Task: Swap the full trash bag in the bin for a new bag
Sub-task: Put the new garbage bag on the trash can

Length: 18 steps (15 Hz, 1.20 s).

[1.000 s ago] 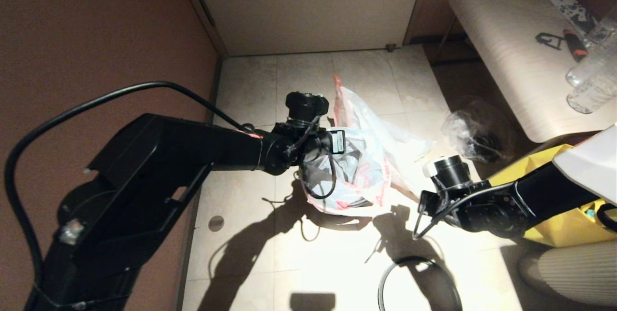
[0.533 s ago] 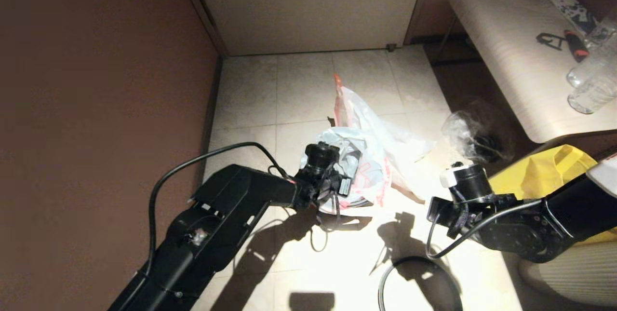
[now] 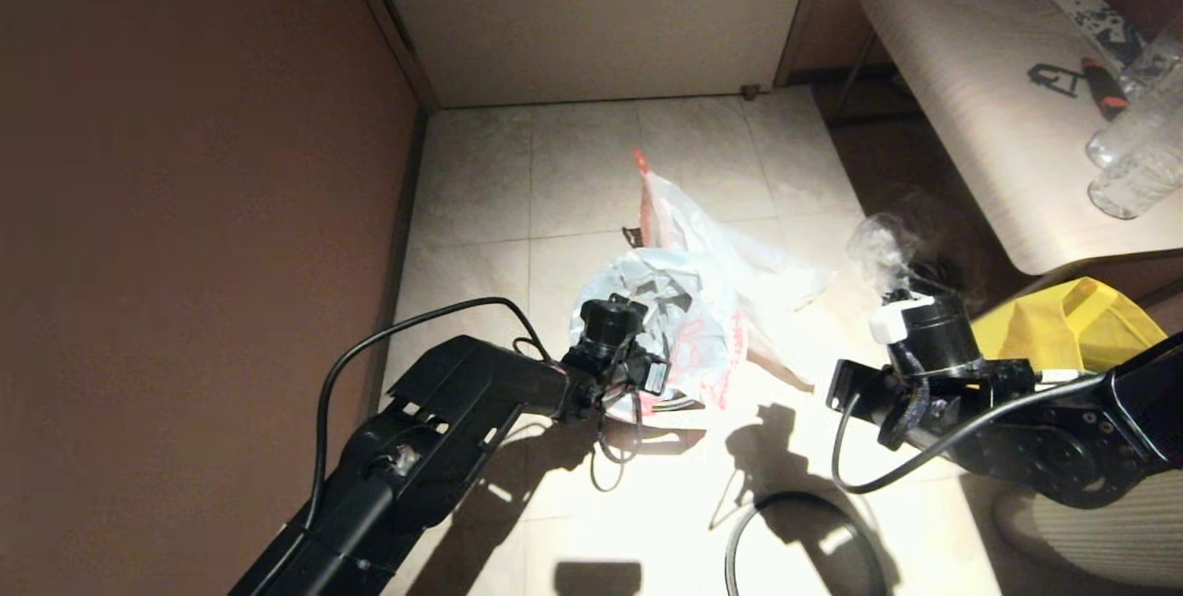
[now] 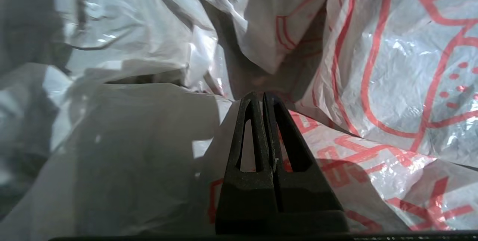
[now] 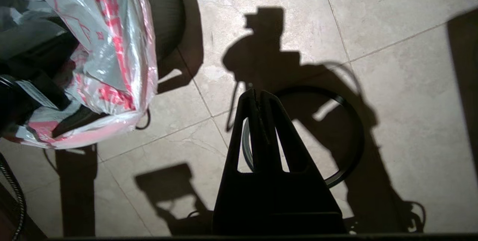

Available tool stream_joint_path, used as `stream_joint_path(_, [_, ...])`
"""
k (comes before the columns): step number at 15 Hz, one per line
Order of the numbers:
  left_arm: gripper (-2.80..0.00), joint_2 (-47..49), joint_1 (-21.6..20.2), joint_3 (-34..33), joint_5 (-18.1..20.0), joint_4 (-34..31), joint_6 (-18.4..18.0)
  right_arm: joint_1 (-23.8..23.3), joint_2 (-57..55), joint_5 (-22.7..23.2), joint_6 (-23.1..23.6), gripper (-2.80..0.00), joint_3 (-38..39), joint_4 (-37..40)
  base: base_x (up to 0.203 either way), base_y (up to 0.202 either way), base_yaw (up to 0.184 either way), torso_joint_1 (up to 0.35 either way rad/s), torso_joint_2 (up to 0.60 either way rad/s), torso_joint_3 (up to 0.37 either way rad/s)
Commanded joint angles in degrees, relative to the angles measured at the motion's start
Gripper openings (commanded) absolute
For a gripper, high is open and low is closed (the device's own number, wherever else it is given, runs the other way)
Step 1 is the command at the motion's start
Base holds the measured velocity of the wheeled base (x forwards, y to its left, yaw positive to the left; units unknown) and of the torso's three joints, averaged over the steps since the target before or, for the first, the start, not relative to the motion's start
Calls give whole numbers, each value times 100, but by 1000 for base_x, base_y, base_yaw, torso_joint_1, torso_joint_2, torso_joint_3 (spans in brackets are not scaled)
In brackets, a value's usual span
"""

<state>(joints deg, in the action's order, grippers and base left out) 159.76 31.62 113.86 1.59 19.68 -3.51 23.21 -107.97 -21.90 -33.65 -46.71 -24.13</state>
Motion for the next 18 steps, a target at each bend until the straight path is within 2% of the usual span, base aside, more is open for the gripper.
stream_joint_path(1, [-280,-276,75,-28,-79,79,68,-10,-26,-8,-10,-280,13,-13,0,0,0,0,0,0])
stream_joint_path(5, [-280,-1427,344,-485,-594,106,634,8,-291,-8,232,-280,-313,-22,0,0,0,0,0,0])
stream_joint_path(6, [-280,-1841,389,-835,-711,111,802,8,-358,-5,264,-280,-474,-22,0,0,0,0,0,0])
stream_joint_path(9, [-280,-2697,310,-2620,-999,166,1491,16,-670,73,540,-280,-952,-12,0,0,0,0,0,0])
stream_joint_path(10, [-280,-2858,174,-3244,-1005,307,1738,25,-831,81,670,0,-1130,1,0,0,0,0,0,0])
stream_joint_path(11, [-280,-2962,30,-3890,-908,613,1933,65,-1004,76,880,0,-1334,-2,0,0,0,0,0,0])
stream_joint_path(13, [-280,-3081,-271,-5346,-443,1740,2257,237,-1284,77,1132,0,-1697,8,0,0,0,0,0,0])
stream_joint_path(15, [-280,-2975,-579,-6328,131,3523,2566,308,-1683,73,1199,0,-2110,31,0,0,0,0,0,0])
stream_joint_path(16, [-280,-2815,-785,-6495,631,4220,2690,323,-1897,72,1237,0,-2316,41,0,0,0,0,0,0])
stream_joint_path(17, [-280,-2633,-962,-6492,1255,4580,2766,335,-2122,66,1276,0,-2536,52,0,0,0,0,0,0])
stream_joint_path(18, [-280,-2516,-1123,-6444,1679,4904,2814,345,-2366,58,1319,0,-2791,84,0,0,0,0,0,0])
